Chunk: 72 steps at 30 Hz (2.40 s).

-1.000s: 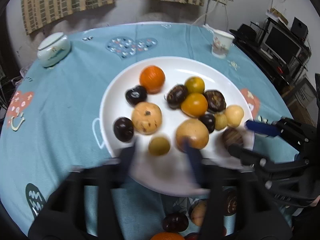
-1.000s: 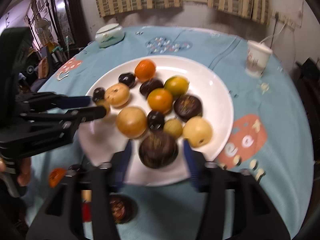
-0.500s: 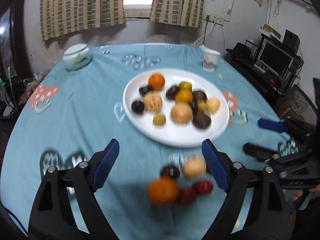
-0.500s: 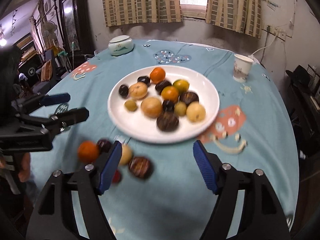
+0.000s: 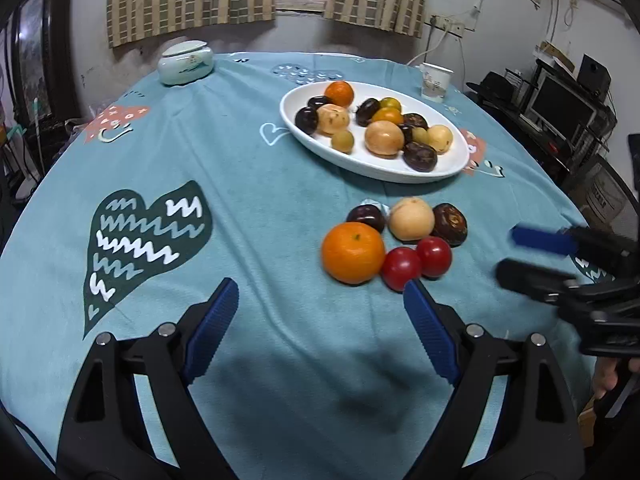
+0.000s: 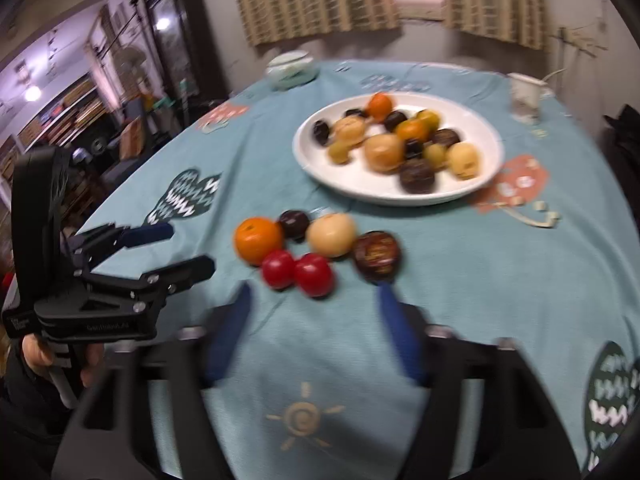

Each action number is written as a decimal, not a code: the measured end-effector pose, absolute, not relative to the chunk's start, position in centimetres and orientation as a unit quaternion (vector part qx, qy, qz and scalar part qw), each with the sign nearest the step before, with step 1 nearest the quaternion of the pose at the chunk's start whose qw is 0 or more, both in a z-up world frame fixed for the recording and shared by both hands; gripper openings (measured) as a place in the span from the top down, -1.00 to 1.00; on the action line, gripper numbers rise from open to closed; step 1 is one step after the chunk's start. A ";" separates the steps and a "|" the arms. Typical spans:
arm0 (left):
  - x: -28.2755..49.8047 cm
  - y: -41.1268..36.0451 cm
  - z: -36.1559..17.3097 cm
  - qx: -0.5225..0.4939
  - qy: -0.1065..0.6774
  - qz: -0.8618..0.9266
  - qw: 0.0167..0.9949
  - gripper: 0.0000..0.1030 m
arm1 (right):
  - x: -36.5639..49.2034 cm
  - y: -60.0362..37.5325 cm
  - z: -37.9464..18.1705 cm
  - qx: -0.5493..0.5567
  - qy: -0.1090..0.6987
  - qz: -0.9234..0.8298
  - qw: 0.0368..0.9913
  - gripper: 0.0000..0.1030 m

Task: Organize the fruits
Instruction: 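Grasp a red tomato with the right tool while the left tool grasps the orange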

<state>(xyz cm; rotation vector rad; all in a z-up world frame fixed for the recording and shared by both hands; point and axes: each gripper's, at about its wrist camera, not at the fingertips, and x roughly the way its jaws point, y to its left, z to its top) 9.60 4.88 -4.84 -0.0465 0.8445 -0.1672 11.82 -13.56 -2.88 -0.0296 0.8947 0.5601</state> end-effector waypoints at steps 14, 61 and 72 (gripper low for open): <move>10.4 5.0 -5.8 -0.001 0.421 -0.090 0.903 -0.68 | 15.0 -10.9 -6.2 -0.048 0.457 0.253 0.851 0.43; 15.8 3.5 -8.3 -0.037 0.450 -0.185 0.873 0.12 | 17.3 -11.1 -7.1 -0.036 0.467 0.230 0.853 0.44; 15.4 4.2 -8.1 -0.045 0.444 -0.178 0.877 0.14 | 18.3 -9.8 -6.8 -0.074 0.450 0.226 0.861 0.36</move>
